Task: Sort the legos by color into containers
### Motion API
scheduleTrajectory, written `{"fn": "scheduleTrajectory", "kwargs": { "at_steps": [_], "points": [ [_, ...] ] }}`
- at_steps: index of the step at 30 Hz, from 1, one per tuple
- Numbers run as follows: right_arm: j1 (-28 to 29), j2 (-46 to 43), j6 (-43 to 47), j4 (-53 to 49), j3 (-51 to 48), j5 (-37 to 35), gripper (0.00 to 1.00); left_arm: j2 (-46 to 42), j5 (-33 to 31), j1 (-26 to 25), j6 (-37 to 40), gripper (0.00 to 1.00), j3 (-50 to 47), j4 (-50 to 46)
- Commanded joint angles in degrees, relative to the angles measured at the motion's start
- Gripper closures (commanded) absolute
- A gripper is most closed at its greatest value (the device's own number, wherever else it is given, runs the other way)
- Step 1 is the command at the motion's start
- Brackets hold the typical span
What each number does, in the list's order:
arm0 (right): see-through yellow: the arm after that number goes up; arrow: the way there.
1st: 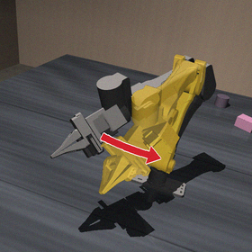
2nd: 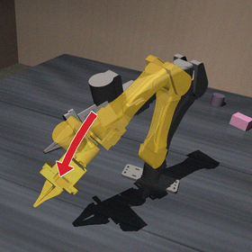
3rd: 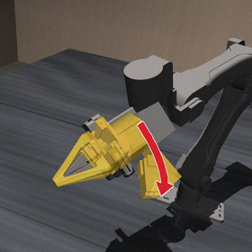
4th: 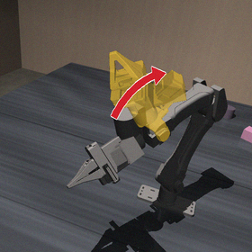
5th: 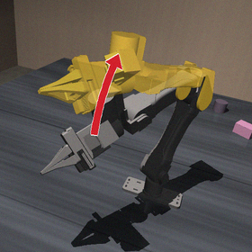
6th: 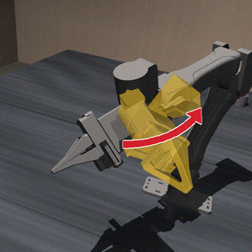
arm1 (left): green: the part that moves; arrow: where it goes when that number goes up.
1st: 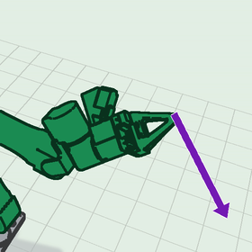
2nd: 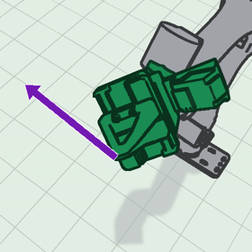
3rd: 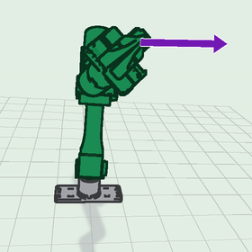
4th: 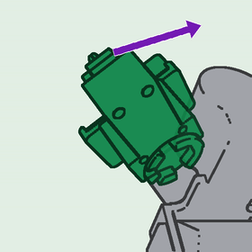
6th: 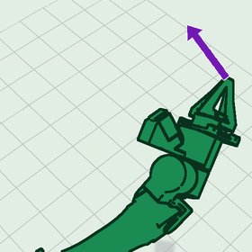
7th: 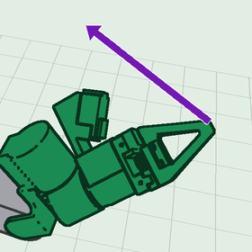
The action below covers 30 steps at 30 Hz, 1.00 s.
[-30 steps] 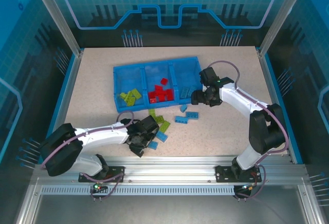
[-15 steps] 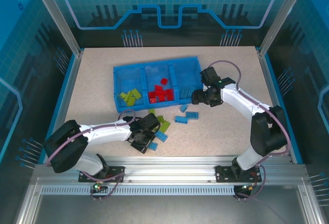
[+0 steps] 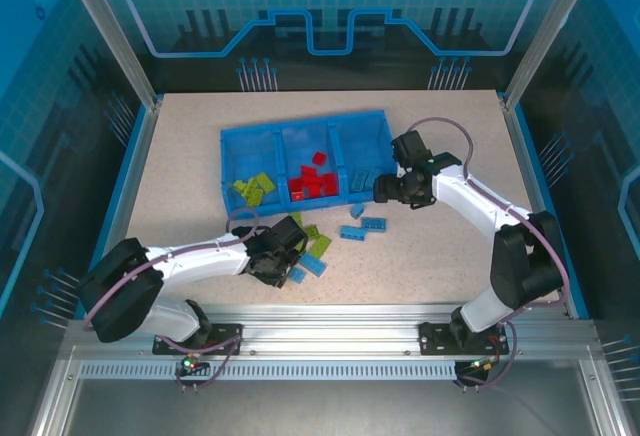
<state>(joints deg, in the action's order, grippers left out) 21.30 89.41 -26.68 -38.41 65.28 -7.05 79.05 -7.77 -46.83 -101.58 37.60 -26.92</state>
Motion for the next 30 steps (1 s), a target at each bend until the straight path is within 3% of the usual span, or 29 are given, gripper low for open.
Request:
{"fn": "scheduleTrajectory", "kwargs": {
  "at_steps": [1, 10, 18, 30],
  "points": [
    [-0.9, -2.0, -1.1, -0.4, -1.5, 0.2, 0.17, -2.2, -4.9, 0.3, 4.0, 0.57, 2.6, -2.7],
    [0.9, -7.2, 3.5, 5.4, -8.7, 6.5, 0.19, -4.6, -12.1, 0.9, 15.1, 0.57, 13.6, -10.9],
    [3.6, -8.2, 1.3, 6.8, -13.5, 4.3, 0.19, 0.7, -13.7, 3.4, 28.9, 0.57, 28.0, -10.9],
    [3.6, -11.6, -1.8, 7.1, -17.9, 3.0, 0.19, 21.4, -4.1, 5.3, 43.1, 0.57, 51.3, -3.2]
  ]
}}
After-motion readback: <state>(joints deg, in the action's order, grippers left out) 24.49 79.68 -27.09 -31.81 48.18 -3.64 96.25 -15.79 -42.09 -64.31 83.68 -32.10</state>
